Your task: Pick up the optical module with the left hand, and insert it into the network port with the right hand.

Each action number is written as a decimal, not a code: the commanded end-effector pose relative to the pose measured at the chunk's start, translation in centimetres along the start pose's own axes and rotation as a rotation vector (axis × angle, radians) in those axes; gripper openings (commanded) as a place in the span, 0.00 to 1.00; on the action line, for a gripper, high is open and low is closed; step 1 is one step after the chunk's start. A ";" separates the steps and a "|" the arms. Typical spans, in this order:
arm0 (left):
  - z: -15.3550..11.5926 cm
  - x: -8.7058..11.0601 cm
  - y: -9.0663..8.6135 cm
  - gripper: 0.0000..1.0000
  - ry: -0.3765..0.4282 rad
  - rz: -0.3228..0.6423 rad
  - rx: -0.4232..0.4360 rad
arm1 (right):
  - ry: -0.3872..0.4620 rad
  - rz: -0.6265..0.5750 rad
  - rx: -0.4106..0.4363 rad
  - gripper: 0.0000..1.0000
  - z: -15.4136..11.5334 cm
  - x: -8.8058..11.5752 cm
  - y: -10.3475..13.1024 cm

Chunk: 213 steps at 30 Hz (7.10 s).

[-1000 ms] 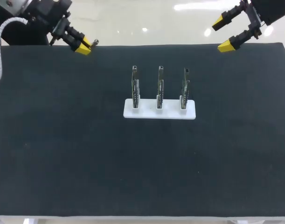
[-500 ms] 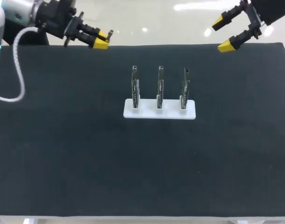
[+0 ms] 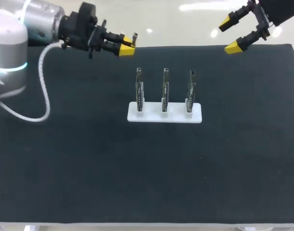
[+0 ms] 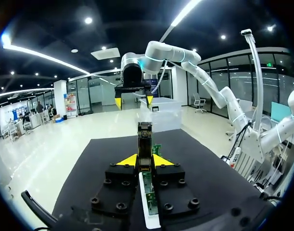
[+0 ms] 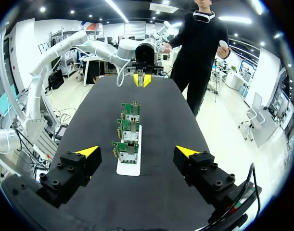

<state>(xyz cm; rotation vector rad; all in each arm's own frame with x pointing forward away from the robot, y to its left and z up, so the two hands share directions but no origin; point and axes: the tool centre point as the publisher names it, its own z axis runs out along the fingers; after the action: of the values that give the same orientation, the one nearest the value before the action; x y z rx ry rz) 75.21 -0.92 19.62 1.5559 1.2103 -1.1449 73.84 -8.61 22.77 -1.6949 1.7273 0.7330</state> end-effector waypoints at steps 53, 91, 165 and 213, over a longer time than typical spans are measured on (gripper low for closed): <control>4.8 -1.6 -3.2 0.00 -0.067 -0.054 -0.136 | -0.002 -0.001 -0.001 1.00 0.0 0.0 0.0; 4.8 -1.6 -3.2 0.00 -0.067 -0.054 -0.136 | -0.050 0.058 0.011 1.00 8.9 -12.3 1.6; 4.8 -1.6 -3.2 1.00 -0.067 -0.054 -0.136 | -0.047 0.051 0.029 0.00 12.7 -13.5 2.6; -9.7 2.3 -5.2 1.00 0.397 -0.097 0.012 | 0.028 0.000 -0.068 0.00 10.1 -12.2 -1.2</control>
<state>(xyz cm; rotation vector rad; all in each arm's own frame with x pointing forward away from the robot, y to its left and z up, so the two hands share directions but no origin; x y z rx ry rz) 71.87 9.87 19.31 1.8031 1.5516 -0.9283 74.49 7.66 24.83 -1.7349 1.7430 0.7468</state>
